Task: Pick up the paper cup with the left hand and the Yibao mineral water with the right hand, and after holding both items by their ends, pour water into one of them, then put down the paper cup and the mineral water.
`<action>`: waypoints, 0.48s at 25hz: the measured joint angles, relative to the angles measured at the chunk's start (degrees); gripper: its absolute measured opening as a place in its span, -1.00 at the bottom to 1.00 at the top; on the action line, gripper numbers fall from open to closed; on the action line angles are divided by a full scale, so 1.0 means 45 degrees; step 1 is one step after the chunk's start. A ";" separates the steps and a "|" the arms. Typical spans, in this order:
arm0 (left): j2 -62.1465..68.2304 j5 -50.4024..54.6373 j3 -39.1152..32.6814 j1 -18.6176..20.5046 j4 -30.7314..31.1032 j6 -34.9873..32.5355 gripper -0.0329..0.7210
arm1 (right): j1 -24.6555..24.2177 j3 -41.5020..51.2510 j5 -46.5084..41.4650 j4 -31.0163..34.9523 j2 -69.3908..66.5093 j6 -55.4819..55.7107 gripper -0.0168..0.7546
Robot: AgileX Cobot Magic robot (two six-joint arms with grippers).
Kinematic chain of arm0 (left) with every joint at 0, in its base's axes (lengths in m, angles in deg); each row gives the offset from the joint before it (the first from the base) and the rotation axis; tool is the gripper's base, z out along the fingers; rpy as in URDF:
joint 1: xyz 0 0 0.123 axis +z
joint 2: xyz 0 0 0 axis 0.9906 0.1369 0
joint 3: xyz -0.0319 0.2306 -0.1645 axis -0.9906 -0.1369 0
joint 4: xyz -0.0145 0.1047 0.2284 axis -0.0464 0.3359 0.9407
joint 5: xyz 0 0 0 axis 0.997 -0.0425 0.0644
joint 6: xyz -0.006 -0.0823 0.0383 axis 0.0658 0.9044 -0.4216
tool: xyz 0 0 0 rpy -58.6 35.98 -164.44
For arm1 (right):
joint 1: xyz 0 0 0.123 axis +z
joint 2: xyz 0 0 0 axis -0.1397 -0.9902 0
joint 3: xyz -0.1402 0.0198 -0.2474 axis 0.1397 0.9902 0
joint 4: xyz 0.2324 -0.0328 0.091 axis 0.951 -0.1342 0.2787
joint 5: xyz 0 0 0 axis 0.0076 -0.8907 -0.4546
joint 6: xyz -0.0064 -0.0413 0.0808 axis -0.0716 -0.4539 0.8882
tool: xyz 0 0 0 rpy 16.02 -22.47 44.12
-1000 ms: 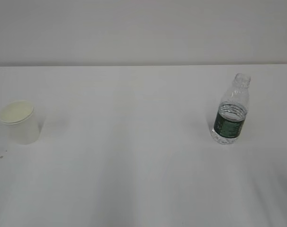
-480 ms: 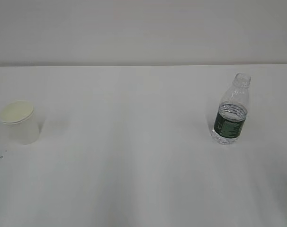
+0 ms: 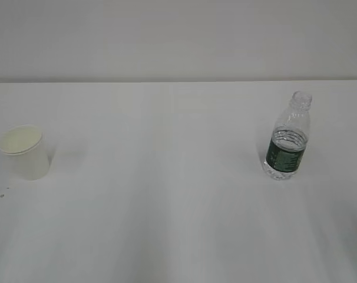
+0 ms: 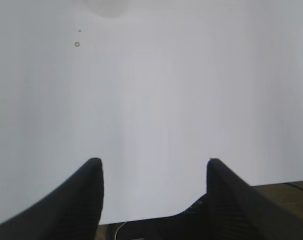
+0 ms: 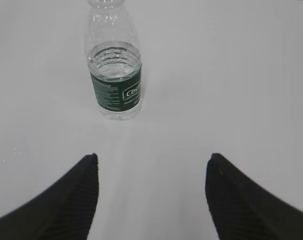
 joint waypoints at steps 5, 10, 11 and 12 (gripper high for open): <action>0.0000 -0.0372 0.0000 0.0000 -0.0049 0.0000 0.35 | 0.0000 0.0000 0.0216 -0.0296 -0.0359 -0.0082 0.36; 0.0000 -0.1057 0.0000 0.0000 -0.0486 0.0000 0.35 | 0.0000 -0.0021 0.0782 -0.0326 -0.1052 -0.0154 0.36; 0.0022 -0.1065 0.0000 0.0000 -0.0519 0.0000 0.35 | 0.0000 -0.0021 0.0902 -0.0326 -0.1153 -0.0154 0.36; 0.0059 -0.1099 0.0000 0.0000 -0.0516 0.0000 0.35 | 0.0000 -0.0021 0.0939 -0.0326 -0.1279 -0.0154 0.36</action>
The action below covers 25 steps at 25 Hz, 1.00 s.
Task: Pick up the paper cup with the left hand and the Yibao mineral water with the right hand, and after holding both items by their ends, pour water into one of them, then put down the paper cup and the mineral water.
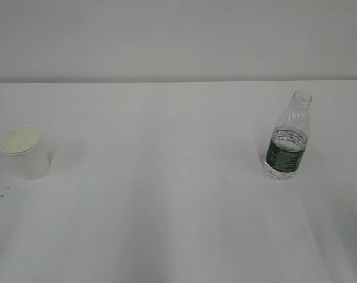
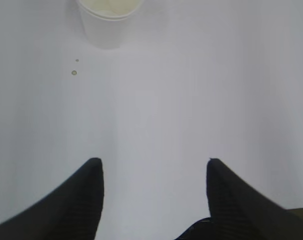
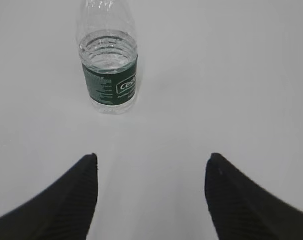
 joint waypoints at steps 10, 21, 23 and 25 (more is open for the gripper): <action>0.1240 -0.0158 0.0000 0.0000 -0.0010 0.0000 0.35 | 0.0000 -0.0049 0.1509 -0.0422 -0.1418 -0.0028 0.36; 0.1329 -0.0223 0.0000 0.0000 -0.0030 0.0000 0.35 | 0.0000 0.0900 0.5660 -0.4626 -0.2223 0.3225 0.34; 0.1340 -0.0223 0.0000 0.0000 -0.0030 0.0000 0.34 | 0.0000 0.0900 0.5716 -0.5233 -0.2310 0.3977 0.34; 0.1340 -0.0223 0.0000 0.0000 -0.0030 0.0000 0.35 | 0.0000 0.0900 0.5853 -0.5571 -0.2468 0.4401 0.34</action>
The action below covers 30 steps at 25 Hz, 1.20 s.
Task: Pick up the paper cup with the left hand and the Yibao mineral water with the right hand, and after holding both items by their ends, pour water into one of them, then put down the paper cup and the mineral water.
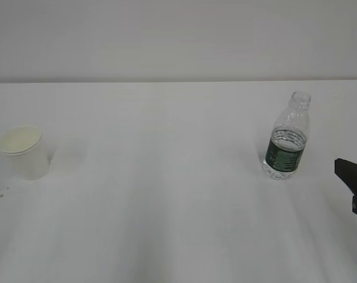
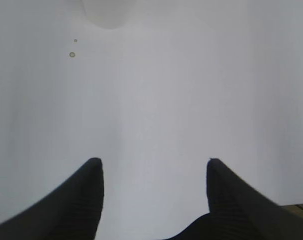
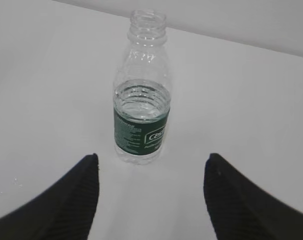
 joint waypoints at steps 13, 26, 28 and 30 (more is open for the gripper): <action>0.0020 0.0000 0.0000 0.0000 0.0000 0.0000 0.35 | 0.0000 0.0720 0.2797 -0.0207 -0.1710 0.1573 0.34; 0.0020 -0.0012 0.0000 0.0000 0.0000 -0.0992 0.35 | 0.0000 0.2393 0.8378 0.0185 -0.4247 0.1802 0.41; 0.0020 -0.0104 0.0000 0.0000 0.0000 -0.1601 0.41 | 0.0000 0.2622 0.9166 0.0613 -0.4761 0.1802 0.45; 0.0020 -0.0288 0.0000 0.0000 -0.0030 -0.2105 0.52 | 0.0000 0.2693 0.9542 0.0858 -0.5221 0.1802 0.49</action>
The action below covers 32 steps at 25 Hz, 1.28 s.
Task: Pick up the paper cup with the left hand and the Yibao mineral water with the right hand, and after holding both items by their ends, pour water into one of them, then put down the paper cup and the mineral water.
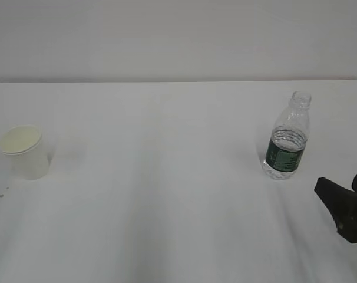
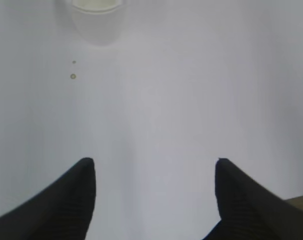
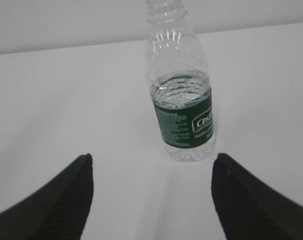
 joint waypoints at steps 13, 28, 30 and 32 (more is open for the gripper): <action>0.0000 -0.1696 -0.0120 0.0000 -0.1173 -0.0794 0.65 | 0.0000 0.0000 0.0156 -0.0133 -0.0886 -0.0022 0.53; 0.1510 -0.6342 -0.3241 -0.2384 -0.4400 -0.3577 0.65 | 0.0000 0.0000 0.0215 -0.0710 -0.0905 -0.0044 0.53; 0.2283 -0.6961 -0.3252 -0.2858 -0.4418 -0.3598 0.65 | 0.0000 0.0000 0.0215 -0.0742 -0.0905 -0.0044 0.53; 0.3180 -0.7637 -0.3252 -0.3071 -0.4527 -0.3598 0.65 | 0.0000 0.0000 0.0221 -0.0829 -0.0905 -0.0044 0.53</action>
